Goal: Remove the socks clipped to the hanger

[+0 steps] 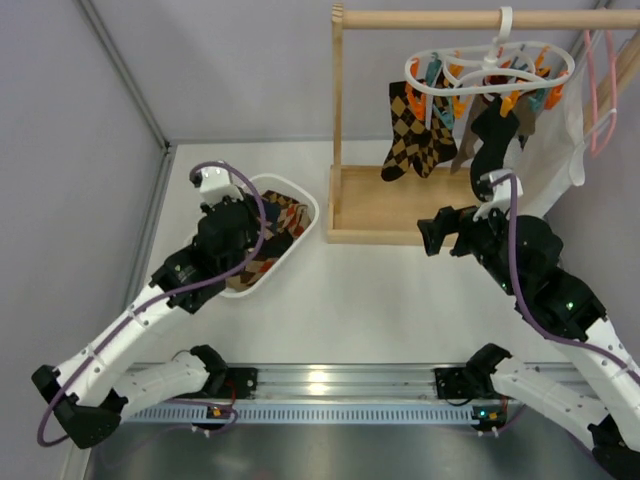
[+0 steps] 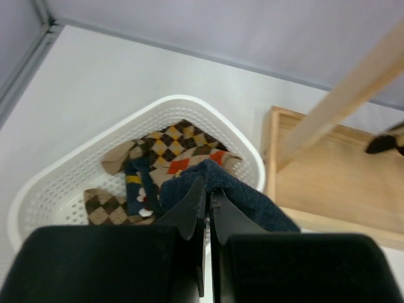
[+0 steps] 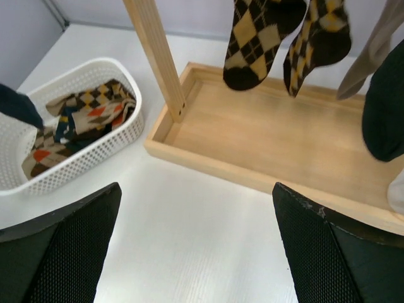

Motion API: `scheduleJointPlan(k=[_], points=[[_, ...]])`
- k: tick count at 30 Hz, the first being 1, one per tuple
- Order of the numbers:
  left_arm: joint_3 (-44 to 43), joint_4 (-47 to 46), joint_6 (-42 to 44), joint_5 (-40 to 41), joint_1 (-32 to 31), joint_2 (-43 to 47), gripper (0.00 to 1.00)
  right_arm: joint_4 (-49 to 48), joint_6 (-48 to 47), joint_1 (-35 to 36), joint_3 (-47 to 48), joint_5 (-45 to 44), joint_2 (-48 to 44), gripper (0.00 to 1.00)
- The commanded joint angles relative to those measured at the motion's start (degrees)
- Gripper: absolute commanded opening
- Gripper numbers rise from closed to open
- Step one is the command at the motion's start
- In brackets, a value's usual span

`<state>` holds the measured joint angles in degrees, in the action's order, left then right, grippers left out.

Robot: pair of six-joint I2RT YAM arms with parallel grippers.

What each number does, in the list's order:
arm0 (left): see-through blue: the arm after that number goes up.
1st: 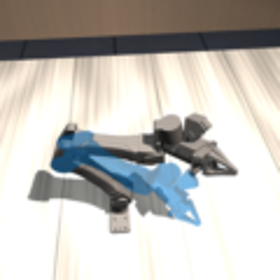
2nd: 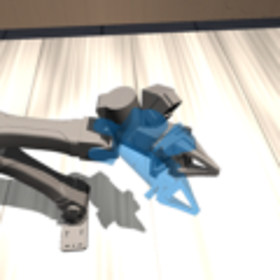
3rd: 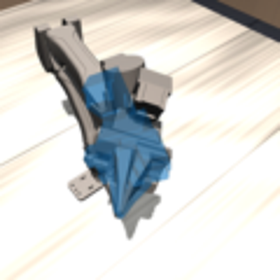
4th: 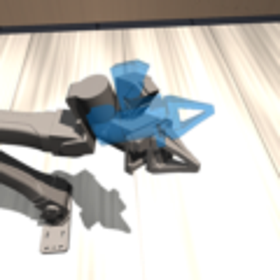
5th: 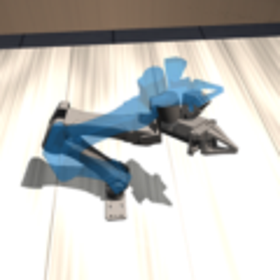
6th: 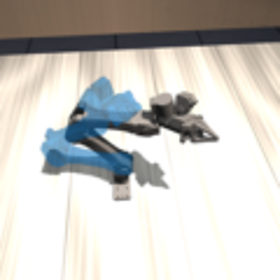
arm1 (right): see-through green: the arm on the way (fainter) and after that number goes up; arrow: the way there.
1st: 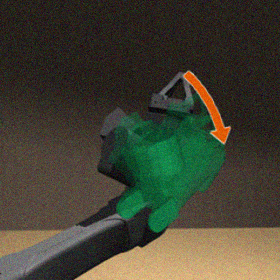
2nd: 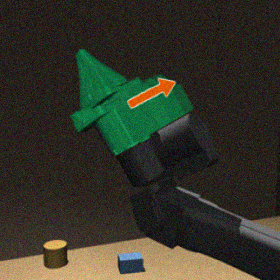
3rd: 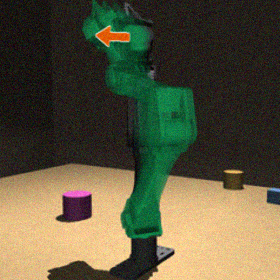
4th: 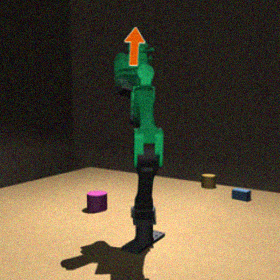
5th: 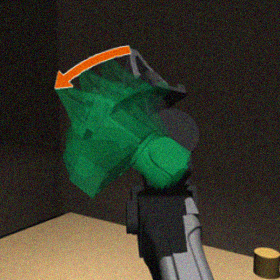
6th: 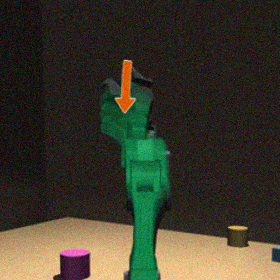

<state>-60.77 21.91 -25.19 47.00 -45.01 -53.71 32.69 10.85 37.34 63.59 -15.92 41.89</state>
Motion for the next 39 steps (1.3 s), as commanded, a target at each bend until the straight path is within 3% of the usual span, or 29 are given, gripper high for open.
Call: scheduleJointPlan(k=[1,10,17,20,22,24,27,31,33,36,37,39], points=[[-3.6,6.6,-4.4,-9.8,8.3,-1.7,0.00,-2.4,2.7,-0.2,-5.7,3.5,-3.2,0.99],[-0.6,11.1,-10.4,-11.3,21.8,-4.5,0.00,0.9,5.3,-0.2,-11.8,2.1,-11.0,0.99],[4.7,11.0,-11.7,-11.8,25.6,-3.8,0.01,2.8,7.3,-0.2,-14.3,-2.0,-13.8,0.99],[6.1,11.0,-11.7,-11.1,25.7,-3.6,0.28,3.2,8.2,-0.2,-14.6,-3.1,-13.9,0.99],[6.4,11.0,-11.5,-11.5,25.7,-3.1,0.72,3.4,8.3,-0.2,-14.5,-3.4,-13.5,0.99],[6.5,11.0,-11.0,-12.3,25.6,-1.8,0.98,3.6,8.2,-0.2,-14.2,-4.2,-13.2,1.00],[6.5,11.0,-10.1,-14.6,25.6,0.9,0.98,3.6,7.6,-0.2,-13.8,-4.1,-13.1,0.99],[6.7,9.7,-10.2,-25.5,25.6,2.6,0.98,4.0,7.2,-0.2,-13.3,-5.1,-14.5,0.99],[8.4,7.6,-10.4,-35.7,25.4,2.6,0.98,4.6,7.2,-0.2,-13.0,-6.2,-16.3,0.99],[13.8,-4.6,-14.3,-50.7,23.8,5.0,0.98,8.0,9.8,-0.2,-11.3,-14.2,-18.7,0.99],[18.4,-13.3,-15.7,-52.4,21.2,5.6,0.98,8.9,10.2,-0.2,-10.8,-15.6,-19.1,0.99],[20.9,-19.2,-16.8,-49.0,16.4,5.6,0.98,10.8,11.2,-0.2,-9.6,-18.2,-20.8,0.99]])
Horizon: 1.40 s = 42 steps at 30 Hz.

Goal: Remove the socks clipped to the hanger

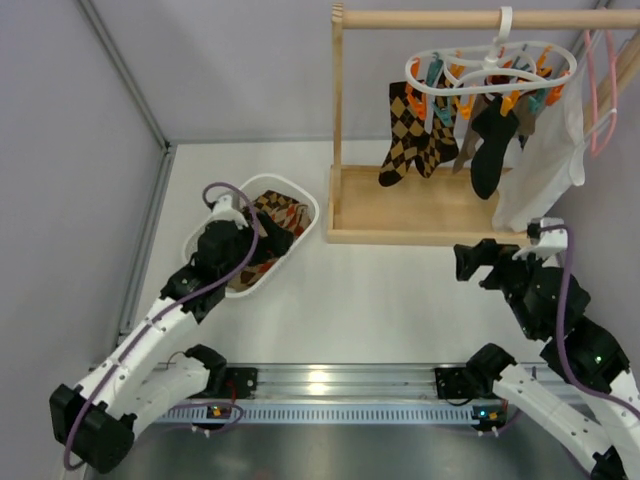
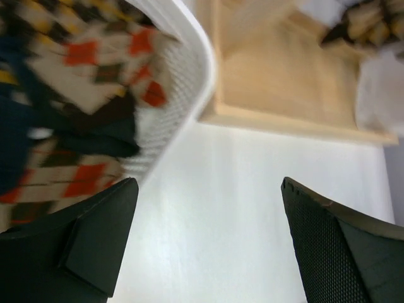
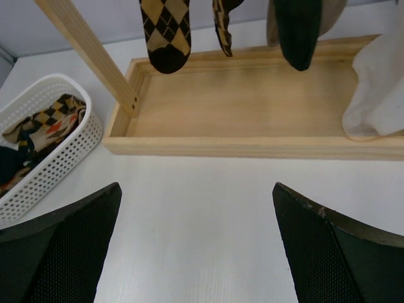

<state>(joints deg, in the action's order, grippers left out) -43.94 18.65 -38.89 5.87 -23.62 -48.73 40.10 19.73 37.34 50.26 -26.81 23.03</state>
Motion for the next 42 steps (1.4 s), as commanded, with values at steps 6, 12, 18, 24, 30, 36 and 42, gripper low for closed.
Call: scheduleJointPlan(k=[6,12,18,24,30,36,42], points=[[-4.7,-23.7,5.3,10.7,-33.6,-15.0,0.98,7.1,3.1,-0.2,7.2,-10.3,-6.8,1.00],[-26.0,-23.4,12.1,15.7,-42.1,-36.6,0.98,12.1,3.0,-0.2,11.6,-12.2,-9.8,0.99],[-50.3,-23.3,19.0,22.1,-45.2,-57.2,0.98,14.7,3.2,-0.1,14.2,-12.2,-11.8,0.99],[-69.2,-23.3,24.6,26.1,-45.4,-73.5,0.98,15.5,2.3,-0.1,16.1,-10.8,-11.9,0.99],[-87.4,-23.5,28.7,23.9,-45.4,-86.3,0.98,14.7,2.3,-0.1,15.0,-8.4,-12.7,0.99],[-98.8,-28.6,34.2,30.0,-45.2,-96.0,0.98,14.0,3.3,0.0,13.7,-3.8,-12.8,0.99],[-102.4,-36.7,38.4,29.3,-43.2,-101.7,0.88,14.7,3.7,0.0,14.3,-1.1,-14.0,0.99]])
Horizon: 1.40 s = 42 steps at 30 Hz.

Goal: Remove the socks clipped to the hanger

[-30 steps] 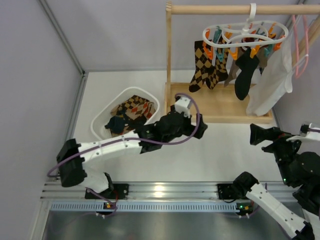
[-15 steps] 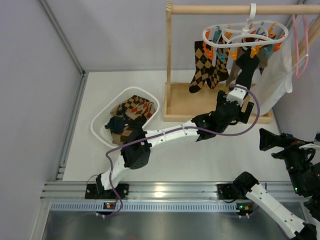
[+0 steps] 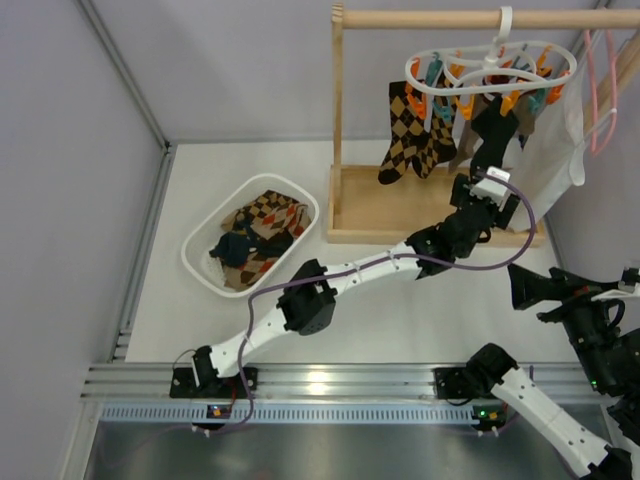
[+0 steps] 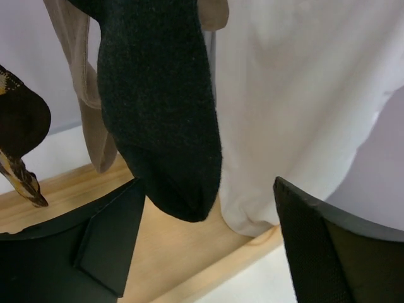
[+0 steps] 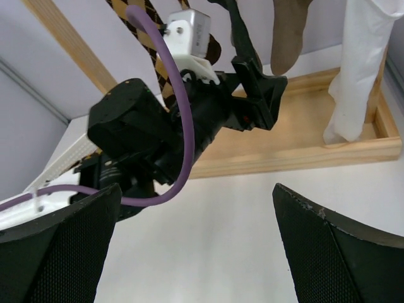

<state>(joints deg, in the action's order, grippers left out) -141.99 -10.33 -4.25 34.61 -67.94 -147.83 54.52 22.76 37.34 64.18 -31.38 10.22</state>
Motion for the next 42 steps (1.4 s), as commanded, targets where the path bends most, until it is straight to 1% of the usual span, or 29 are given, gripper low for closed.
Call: scheduleJointPlan(k=[1,2,3,4,5,7,8,10,11,13,15,16,17,18,19,20,23,24,27,31,32,34,35,37,38,40,41,42], points=[[-5.0,-8.6,5.6,0.2,1.5,-3.4,0.83,0.3,0.6,-0.1,0.4,3.7,-1.7,1.00],[-5.4,-9.1,5.7,-0.5,1.8,-4.5,0.73,0.3,0.7,-0.1,0.3,3.9,-2.0,0.99],[-5.4,-9.5,5.7,-0.8,2.6,-4.7,0.66,0.5,0.7,-0.1,0.3,4.1,-2.5,0.99],[-5.4,-9.8,5.8,-1.0,3.0,-4.7,0.52,0.5,0.7,-0.1,0.2,4.2,-2.7,0.99],[-5.4,-9.8,5.7,-0.9,3.7,-4.4,0.33,0.5,0.6,-0.2,0.2,4.2,-2.7,0.99],[-4.0,-9.9,6.7,-0.7,4.0,-3.0,0.23,0.4,0.0,-0.1,-0.3,4.1,-2.5,1.00],[-3.3,-10.0,7.1,-0.8,4.1,-2.3,0.12,0.2,-0.3,-0.1,-0.4,4.0,-2.1,0.99],[-1.1,-10.2,7.6,-0.6,4.1,-0.3,0.06,-0.6,-0.8,0.0,-0.7,4.0,-1.2,0.99],[-0.3,-10.2,7.7,-0.3,4.1,0.5,0.00,-0.9,-1.1,-0.1,-0.8,4.0,-0.8,0.99],[1.9,-10.3,7.1,0.5,4.1,3.3,0.00,-1.7,-1.1,0.0,-0.9,4.0,-0.2,0.99],[6.0,-10.3,6.1,0.7,4.0,5.3,0.00,-2.3,-1.1,-0.1,-1.1,4.0,0.1,1.00],[7.9,-10.3,5.6,0.6,4.0,8.1,0.00,-2.7,-1.1,0.0,-1.0,4.0,0.2,0.99],[12.8,-10.4,4.5,0.4,4.0,9.8,0.00,-2.7,-1.1,-0.1,-0.8,4.0,0.8,1.00],[15.3,-10.7,2.7,0.1,4.0,11.6,0.00,-2.6,-1.3,-0.1,0.0,4.0,1.4,0.99],[18.6,-11.5,2.1,-0.2,4.0,15.2,0.00,-2.5,-1.4,0.1,0.5,3.9,1.8,1.00],[24.9,-12.5,1.4,-0.4,4.0,17.2,0.00,-2.7,-1.6,0.0,0.9,3.7,2.3,0.99],[35.4,-18.0,-1.0,-1.4,4.0,25.6,0.00,-3.0,-1.6,0.0,2.7,3.2,3.8,1.00],[41.6,-20.3,-2.3,-1.6,4.0,29.1,0.00,-3.2,-1.7,0.0,3.4,3.0,4.8,0.99],[49.1,-22.2,-3.7,-2.5,4.0,34.2,0.00,-4.4,-2.1,0.0,4.3,3.0,7.3,0.99],[54.5,-22.7,-4.7,-3.2,4.0,37.8,0.00,-5.7,-3.2,0.1,7.8,3.4,12.6,0.99],[55.7,-23.2,-5.4,-3.3,4.0,38.3,0.00,-5.7,-3.4,0.1,9.0,3.4,15.3,0.99],[59.1,-24.3,-6.2,-3.0,4.0,40.2,0.00,-5.7,-4.5,0.2,13.6,3.4,18.2,0.99],[60.3,-24.6,-7.4,-3.0,4.0,40.7,0.00,-5.8,-5.2,0.2,15.2,3.3,21.7,1.00],[63.1,-25.3,-8.6,-3.2,4.0,42.2,0.00,-4.8,-7.4,0.3,21.0,1.9,26.0,0.99],[63.8,-25.5,-10.1,-3.6,4.0,42.7,0.00,-4.1,-8.0,0.2,25.7,1.1,30.6,1.00],[65.3,-26.1,-11.5,-3.8,3.8,43.8,0.00,-2.9,-9.9,0.2,30.1,-0.9,35.1,1.00],[66.0,-26.3,-12.4,-3.8,3.7,43.9,0.00,-2.8,-10.3,0.2,32.2,-1.6,39.1,0.99],[66.1,-26.3,-12.5,-3.8,3.5,44.1,0.00,-3.1,-11.3,0.2,35.9,-2.3,41.0,0.99]])
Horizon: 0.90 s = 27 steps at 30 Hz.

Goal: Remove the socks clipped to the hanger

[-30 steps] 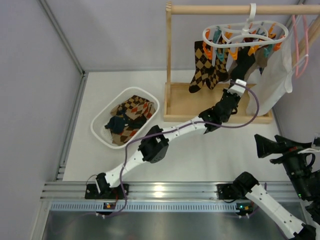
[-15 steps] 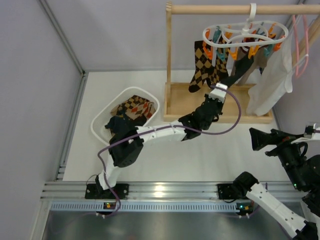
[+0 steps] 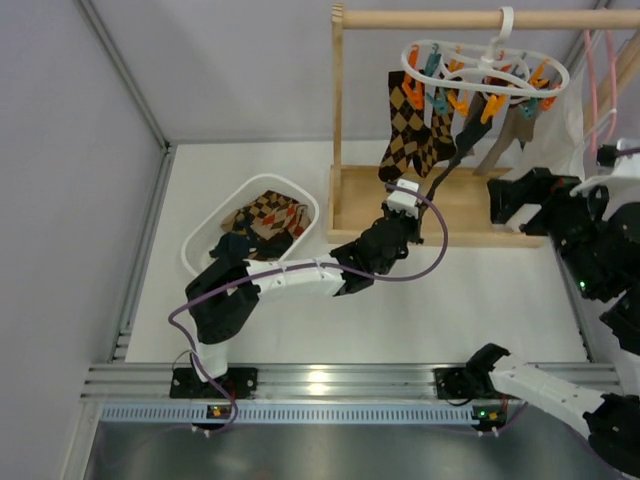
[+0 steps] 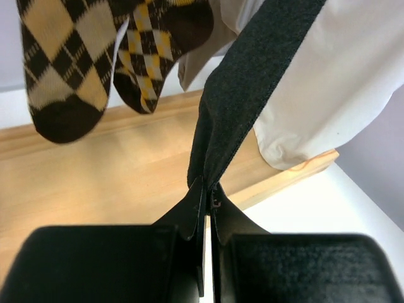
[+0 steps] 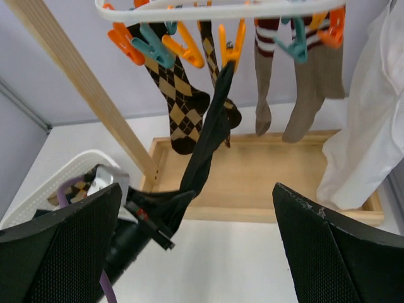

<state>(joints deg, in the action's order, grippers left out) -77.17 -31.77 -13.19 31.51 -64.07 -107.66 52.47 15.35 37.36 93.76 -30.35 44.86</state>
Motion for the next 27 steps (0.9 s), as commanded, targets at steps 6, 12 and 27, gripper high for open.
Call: scheduleJointPlan(k=[6,12,27], points=[[-0.4,-4.9,-4.3,-1.3,-1.3,4.3,0.00,-0.8,-7.4,-0.4,20.2,-8.5,20.6,0.97],[-1.6,-4.9,-4.2,-1.4,-1.9,3.7,0.00,-0.5,-6.0,-6.7,23.0,-3.7,28.5,0.91],[-3.6,-4.8,-4.3,-2.6,-2.7,0.4,0.00,-5.5,-6.4,-21.6,20.1,8.1,34.5,0.79]])
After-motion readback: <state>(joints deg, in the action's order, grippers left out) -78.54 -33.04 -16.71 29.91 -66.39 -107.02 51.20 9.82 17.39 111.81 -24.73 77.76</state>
